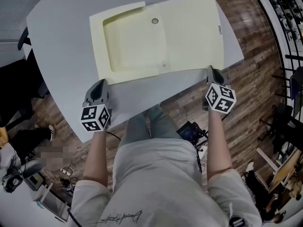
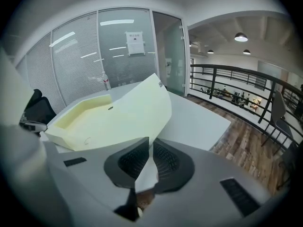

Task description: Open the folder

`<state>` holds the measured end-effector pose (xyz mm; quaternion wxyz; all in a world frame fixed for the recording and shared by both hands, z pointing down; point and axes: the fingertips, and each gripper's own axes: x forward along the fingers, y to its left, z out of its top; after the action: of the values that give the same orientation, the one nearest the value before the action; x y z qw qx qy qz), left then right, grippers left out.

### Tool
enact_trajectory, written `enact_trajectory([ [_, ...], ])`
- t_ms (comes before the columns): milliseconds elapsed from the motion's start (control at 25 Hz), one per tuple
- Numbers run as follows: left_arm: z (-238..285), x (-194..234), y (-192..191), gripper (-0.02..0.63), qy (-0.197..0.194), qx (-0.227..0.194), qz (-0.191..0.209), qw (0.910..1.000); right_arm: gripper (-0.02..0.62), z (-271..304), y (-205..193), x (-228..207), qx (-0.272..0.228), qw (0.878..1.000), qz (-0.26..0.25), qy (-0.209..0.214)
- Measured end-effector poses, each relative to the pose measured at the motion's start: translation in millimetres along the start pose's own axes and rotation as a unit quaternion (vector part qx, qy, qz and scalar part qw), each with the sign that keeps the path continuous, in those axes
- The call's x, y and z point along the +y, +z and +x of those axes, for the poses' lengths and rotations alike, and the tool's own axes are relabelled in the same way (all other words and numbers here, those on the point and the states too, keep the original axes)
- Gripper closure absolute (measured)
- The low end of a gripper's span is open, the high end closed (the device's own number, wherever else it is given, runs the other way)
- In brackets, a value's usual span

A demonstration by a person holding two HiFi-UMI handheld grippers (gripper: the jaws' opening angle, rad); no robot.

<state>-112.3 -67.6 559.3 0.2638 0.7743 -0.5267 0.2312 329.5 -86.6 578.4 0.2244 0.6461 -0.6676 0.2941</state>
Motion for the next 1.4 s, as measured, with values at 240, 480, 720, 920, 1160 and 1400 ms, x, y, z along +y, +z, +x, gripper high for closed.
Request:
enact_trajectory([
  [240,-2,1,1,0.597,0.001,0.000,0.001,1.0000,0.526,12,-14,-8,0.017,1.000,-0.002,-0.017],
  [480,-3,0,0,0.597,0.000,0.003,0.003,1.0000,0.486,22,-24,-15,0.038,0.998,-0.010,-0.042],
  [720,-5,-1,1,0.597,-0.002,0.004,0.004,1.0000,0.451,23,-26,-19,0.049,0.994,-0.027,-0.092],
  [920,-6,-3,1,0.597,-0.001,0.001,0.002,1.0000,0.397,20,-27,-28,0.050,0.992,-0.001,-0.120],
  [1160,-6,-3,3,0.597,-0.004,0.001,0.003,1.0000,0.368,19,-24,-31,0.048,0.991,0.001,-0.126],
  [1400,-6,-4,2,0.597,-0.006,0.000,0.000,1.0000,0.469,24,-22,-16,0.062,0.991,-0.059,-0.107],
])
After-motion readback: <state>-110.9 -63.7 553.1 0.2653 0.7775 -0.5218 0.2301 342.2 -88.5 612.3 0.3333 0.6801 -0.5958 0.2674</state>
